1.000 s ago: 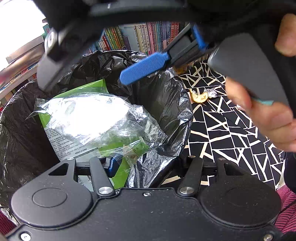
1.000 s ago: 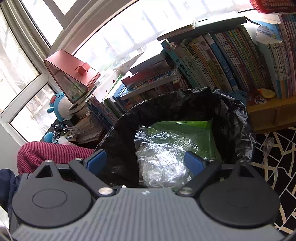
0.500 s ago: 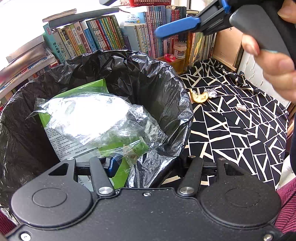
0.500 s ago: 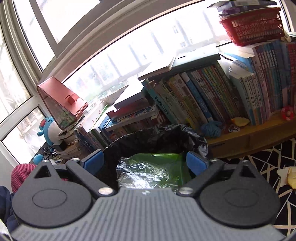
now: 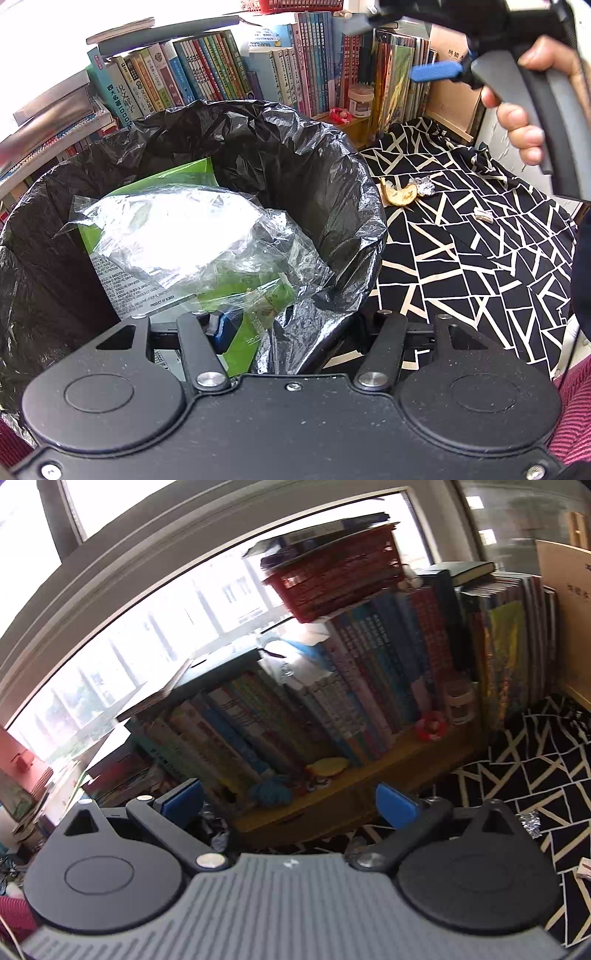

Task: Collect trash
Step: 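Move the right tool back to the orange peel on the cloth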

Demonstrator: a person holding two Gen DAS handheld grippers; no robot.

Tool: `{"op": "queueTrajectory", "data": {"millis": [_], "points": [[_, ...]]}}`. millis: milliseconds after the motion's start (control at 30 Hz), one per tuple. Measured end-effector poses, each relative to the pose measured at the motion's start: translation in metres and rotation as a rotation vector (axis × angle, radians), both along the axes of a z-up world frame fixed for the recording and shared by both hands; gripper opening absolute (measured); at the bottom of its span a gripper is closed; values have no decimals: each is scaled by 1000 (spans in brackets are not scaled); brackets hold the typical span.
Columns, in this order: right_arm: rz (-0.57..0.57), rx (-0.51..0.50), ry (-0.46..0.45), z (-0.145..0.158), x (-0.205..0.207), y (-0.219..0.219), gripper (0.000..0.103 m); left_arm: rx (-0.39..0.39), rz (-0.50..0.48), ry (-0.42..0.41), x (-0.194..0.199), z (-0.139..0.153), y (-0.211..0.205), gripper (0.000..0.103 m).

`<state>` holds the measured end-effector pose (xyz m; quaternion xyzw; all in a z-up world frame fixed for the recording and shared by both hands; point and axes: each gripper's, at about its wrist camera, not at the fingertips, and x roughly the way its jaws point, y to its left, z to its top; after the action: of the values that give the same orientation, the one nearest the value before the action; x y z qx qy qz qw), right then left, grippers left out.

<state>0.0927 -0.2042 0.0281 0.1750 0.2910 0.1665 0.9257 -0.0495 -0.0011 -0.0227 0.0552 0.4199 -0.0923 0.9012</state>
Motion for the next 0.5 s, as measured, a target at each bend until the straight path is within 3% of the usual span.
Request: {"op": "queueTrajectory", "data": {"millis": [100,233,500], "points": [[-115,-65,-3,-16,8,-17,103,1,0,0,0,0,0,56],[-245,-112,57,-47,21,-39,103,2,0,-1,0,0,-1,59],[-367,-175,177,-116,47,-55,103,-3,2,5,0,0,1,60]]}}
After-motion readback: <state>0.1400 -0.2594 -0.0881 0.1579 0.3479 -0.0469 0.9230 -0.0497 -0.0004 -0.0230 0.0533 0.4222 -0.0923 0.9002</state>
